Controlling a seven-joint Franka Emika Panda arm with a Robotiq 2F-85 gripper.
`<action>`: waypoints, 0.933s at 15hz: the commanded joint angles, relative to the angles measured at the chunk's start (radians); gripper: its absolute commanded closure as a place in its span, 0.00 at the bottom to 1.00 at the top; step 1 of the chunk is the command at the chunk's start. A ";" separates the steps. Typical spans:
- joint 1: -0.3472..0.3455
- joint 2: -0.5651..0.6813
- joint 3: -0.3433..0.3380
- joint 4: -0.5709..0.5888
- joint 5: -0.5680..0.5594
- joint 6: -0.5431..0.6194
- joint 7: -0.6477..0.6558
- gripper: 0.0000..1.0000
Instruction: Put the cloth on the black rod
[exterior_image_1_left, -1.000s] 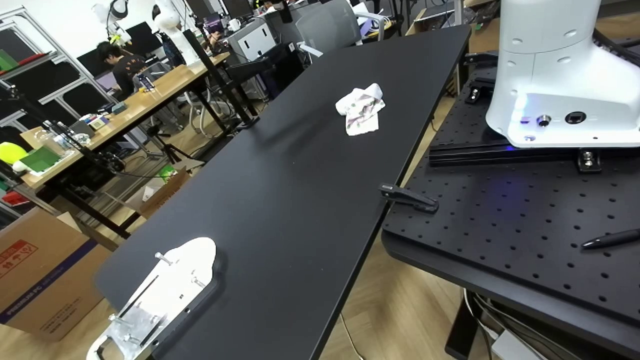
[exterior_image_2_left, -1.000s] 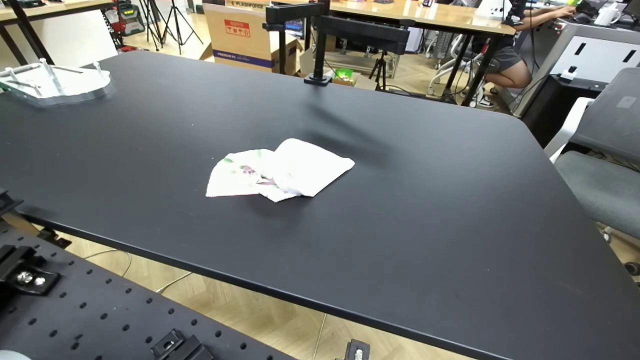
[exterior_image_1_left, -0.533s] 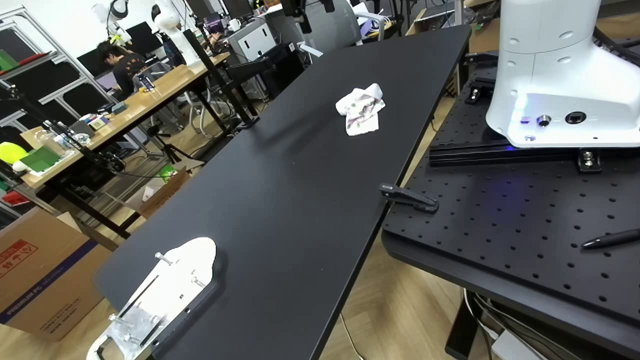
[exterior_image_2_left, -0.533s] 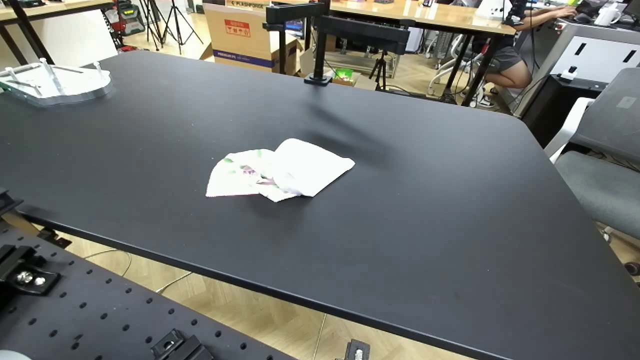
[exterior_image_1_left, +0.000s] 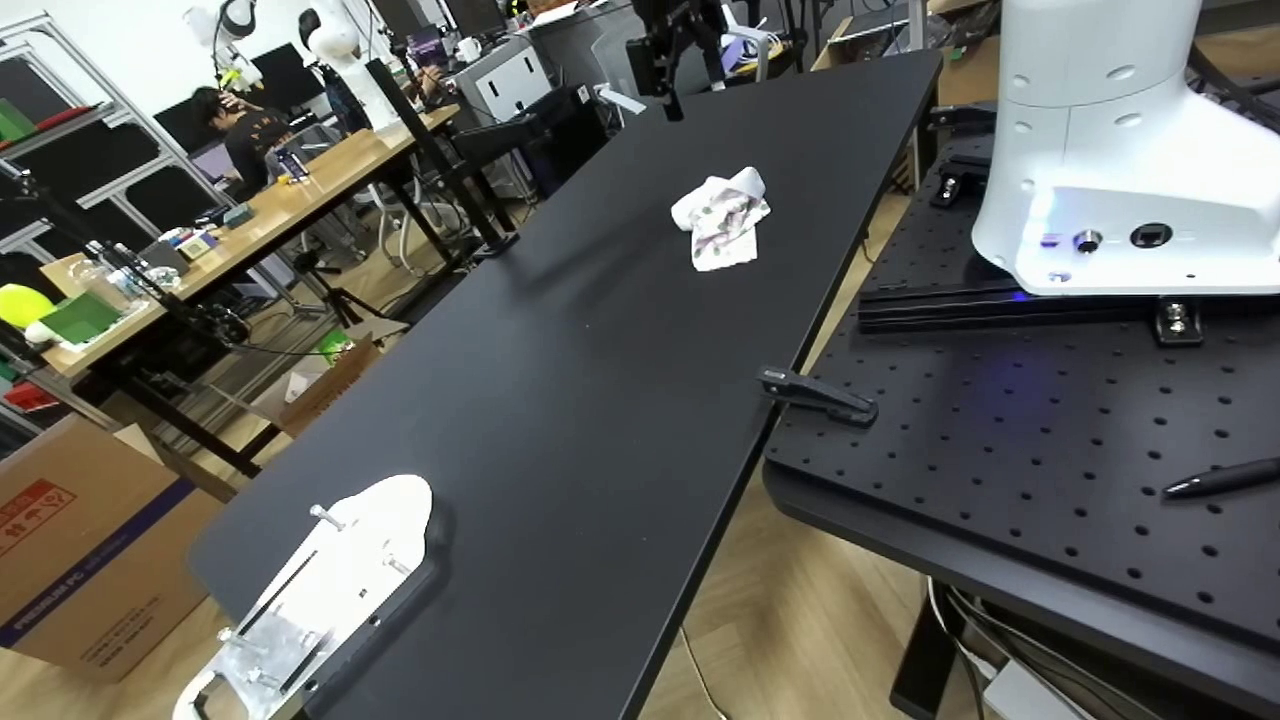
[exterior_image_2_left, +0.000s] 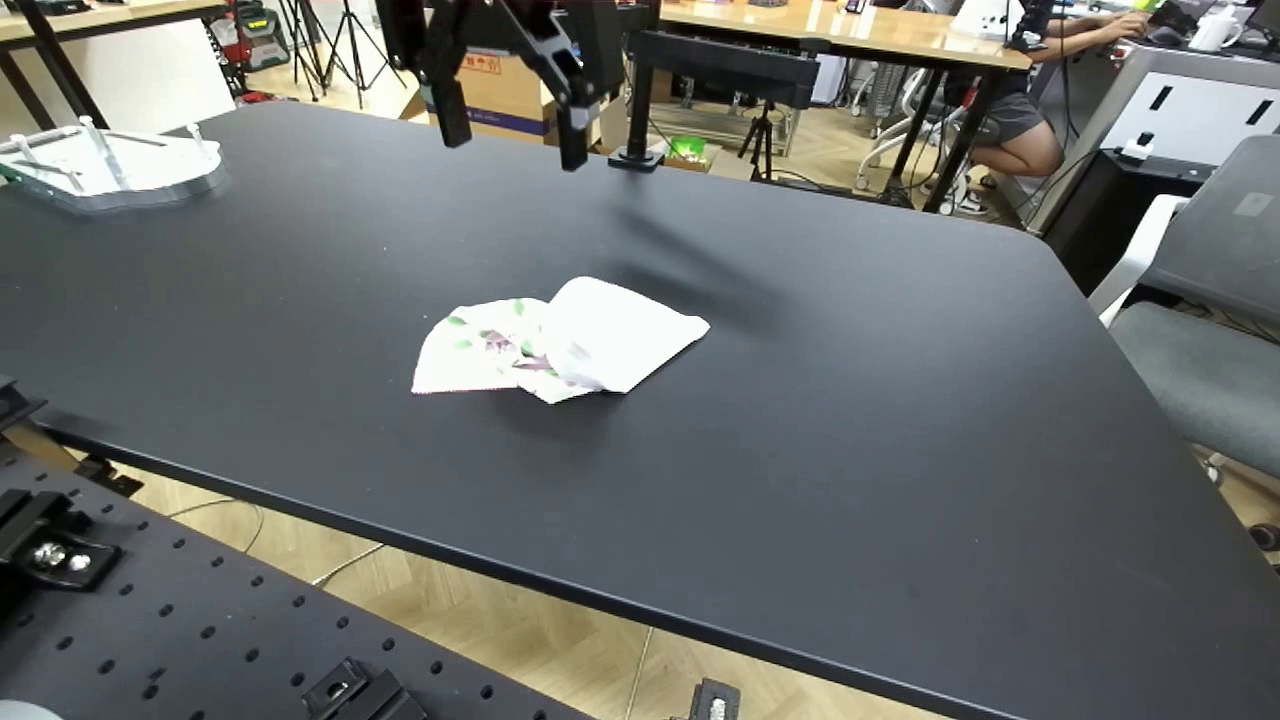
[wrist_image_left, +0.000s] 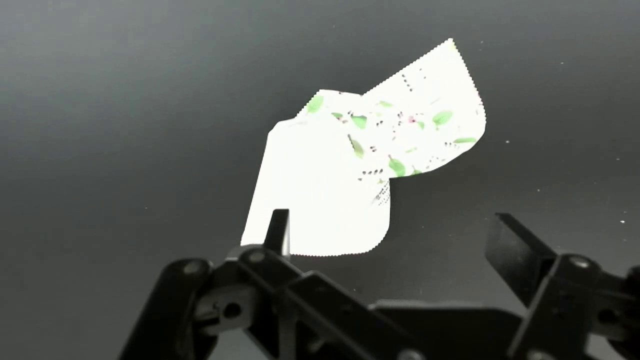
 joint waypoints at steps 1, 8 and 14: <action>-0.022 0.112 -0.010 0.022 -0.065 0.109 0.005 0.00; -0.023 0.229 -0.025 0.007 -0.190 0.299 0.017 0.00; -0.013 0.317 -0.044 0.032 -0.218 0.347 0.024 0.00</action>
